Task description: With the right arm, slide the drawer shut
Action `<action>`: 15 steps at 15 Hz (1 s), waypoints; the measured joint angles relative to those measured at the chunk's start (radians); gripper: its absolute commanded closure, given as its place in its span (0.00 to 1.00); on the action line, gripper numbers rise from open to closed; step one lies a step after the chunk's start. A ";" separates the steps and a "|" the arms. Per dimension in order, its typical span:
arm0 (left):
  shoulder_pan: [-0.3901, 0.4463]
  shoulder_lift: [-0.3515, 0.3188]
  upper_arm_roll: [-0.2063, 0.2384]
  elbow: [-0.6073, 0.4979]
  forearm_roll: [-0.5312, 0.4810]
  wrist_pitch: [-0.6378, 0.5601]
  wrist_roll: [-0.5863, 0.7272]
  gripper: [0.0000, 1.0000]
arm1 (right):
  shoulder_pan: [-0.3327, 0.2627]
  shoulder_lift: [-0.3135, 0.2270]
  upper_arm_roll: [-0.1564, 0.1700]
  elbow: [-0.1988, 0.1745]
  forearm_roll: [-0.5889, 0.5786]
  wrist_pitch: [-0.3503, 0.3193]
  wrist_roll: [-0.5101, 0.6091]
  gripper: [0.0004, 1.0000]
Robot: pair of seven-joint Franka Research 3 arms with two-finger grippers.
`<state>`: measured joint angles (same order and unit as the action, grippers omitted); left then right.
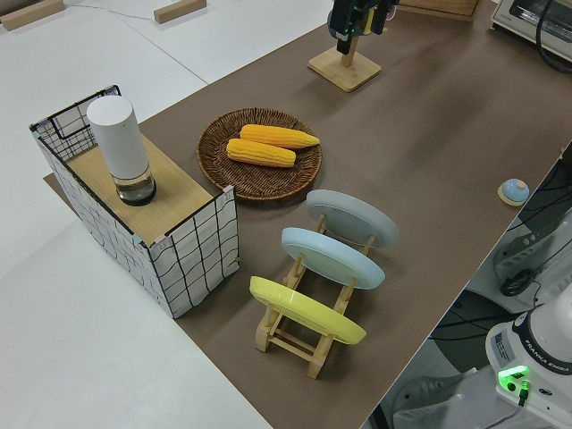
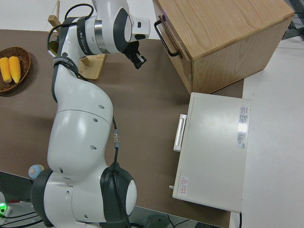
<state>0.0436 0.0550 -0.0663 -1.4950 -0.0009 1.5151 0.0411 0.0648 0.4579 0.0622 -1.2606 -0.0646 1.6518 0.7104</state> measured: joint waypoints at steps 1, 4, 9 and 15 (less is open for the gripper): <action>0.000 0.000 0.000 0.000 0.000 0.000 0.000 0.01 | 0.010 -0.016 0.003 0.003 0.000 -0.033 -0.025 1.00; 0.000 0.000 0.000 0.000 0.000 0.000 0.000 0.01 | 0.021 -0.080 0.020 0.001 0.003 -0.094 -0.097 1.00; 0.000 0.000 0.000 0.000 0.000 0.000 0.000 0.01 | 0.026 -0.212 0.024 -0.061 0.006 -0.127 -0.281 1.00; 0.000 0.000 0.000 0.000 0.000 0.000 0.000 0.01 | 0.023 -0.333 -0.061 -0.185 0.061 -0.122 -0.491 1.00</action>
<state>0.0436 0.0550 -0.0663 -1.4950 -0.0009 1.5151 0.0411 0.0875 0.1253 0.0012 -1.4461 -0.0038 1.5298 0.2198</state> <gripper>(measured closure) 0.004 0.991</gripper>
